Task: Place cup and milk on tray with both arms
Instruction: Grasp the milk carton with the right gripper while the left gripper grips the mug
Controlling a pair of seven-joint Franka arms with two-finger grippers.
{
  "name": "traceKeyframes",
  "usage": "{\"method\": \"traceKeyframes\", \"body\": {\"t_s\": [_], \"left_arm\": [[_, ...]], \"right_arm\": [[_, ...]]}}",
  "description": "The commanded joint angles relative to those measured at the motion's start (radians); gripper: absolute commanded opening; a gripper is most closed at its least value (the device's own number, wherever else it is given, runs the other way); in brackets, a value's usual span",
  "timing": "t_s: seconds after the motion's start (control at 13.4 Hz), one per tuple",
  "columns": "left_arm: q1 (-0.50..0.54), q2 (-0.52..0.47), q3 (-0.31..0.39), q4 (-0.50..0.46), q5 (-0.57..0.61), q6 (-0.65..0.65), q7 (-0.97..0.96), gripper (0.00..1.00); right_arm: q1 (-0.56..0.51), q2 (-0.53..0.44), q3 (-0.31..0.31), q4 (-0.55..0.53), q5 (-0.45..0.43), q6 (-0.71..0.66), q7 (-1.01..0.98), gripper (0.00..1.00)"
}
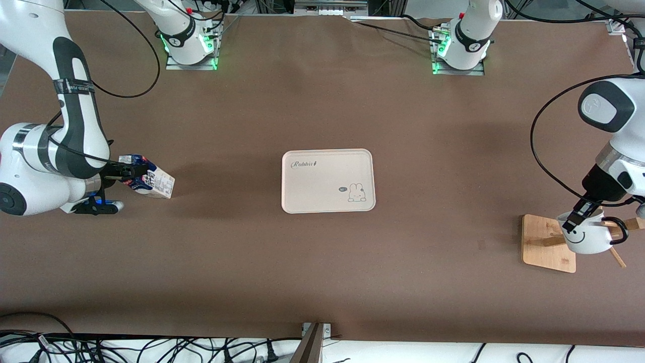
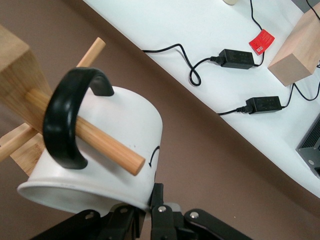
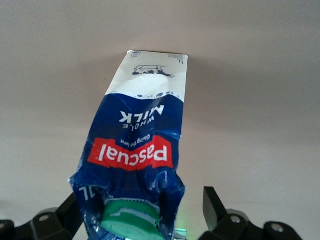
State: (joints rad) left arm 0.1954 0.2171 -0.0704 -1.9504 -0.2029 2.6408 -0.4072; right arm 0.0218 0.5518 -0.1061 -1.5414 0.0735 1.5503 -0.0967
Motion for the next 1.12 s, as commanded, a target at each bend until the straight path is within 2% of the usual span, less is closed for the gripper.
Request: {"method": "traceKeyframes", "body": {"t_s": [0.0,0.07,0.22,0.3,0.52,0.75,1.05], "left_arm": [[0.002,-0.035,-0.008,0.008,-0.015,-0.09,0.028,0.0],[0.002,-0.044,-0.008,0.008,-0.013,-0.107,0.028,0.0],[0.001,-0.057,-0.019,0.011,-0.013,-0.151,0.027,0.0],[0.001,-0.064,-0.029,0.031,-0.012,-0.188,0.028,0.0],[-0.001,-0.064,-0.055,0.083,0.06,-0.263,0.028,0.0],[-0.001,-0.065,-0.098,0.105,0.068,-0.306,0.028,0.0],[-0.002,-0.065,-0.158,0.197,0.068,-0.486,0.03,0.0]], "right_arm": [[-0.005,-0.02,0.005,-0.019,-0.008,-0.003,-0.02,1.0],[-0.005,-0.021,0.003,-0.017,-0.008,-0.003,-0.021,0.87],[-0.005,-0.023,0.003,-0.014,-0.008,-0.001,-0.026,0.47],[-0.006,-0.023,0.003,-0.013,-0.006,0.0,-0.026,0.42],[-0.005,-0.023,0.003,-0.011,-0.005,0.001,-0.024,0.41],[-0.006,-0.03,0.003,-0.011,0.0,-0.004,-0.023,0.41],[-0.005,-0.094,0.006,-0.014,0.002,-0.042,-0.024,0.41]]}}
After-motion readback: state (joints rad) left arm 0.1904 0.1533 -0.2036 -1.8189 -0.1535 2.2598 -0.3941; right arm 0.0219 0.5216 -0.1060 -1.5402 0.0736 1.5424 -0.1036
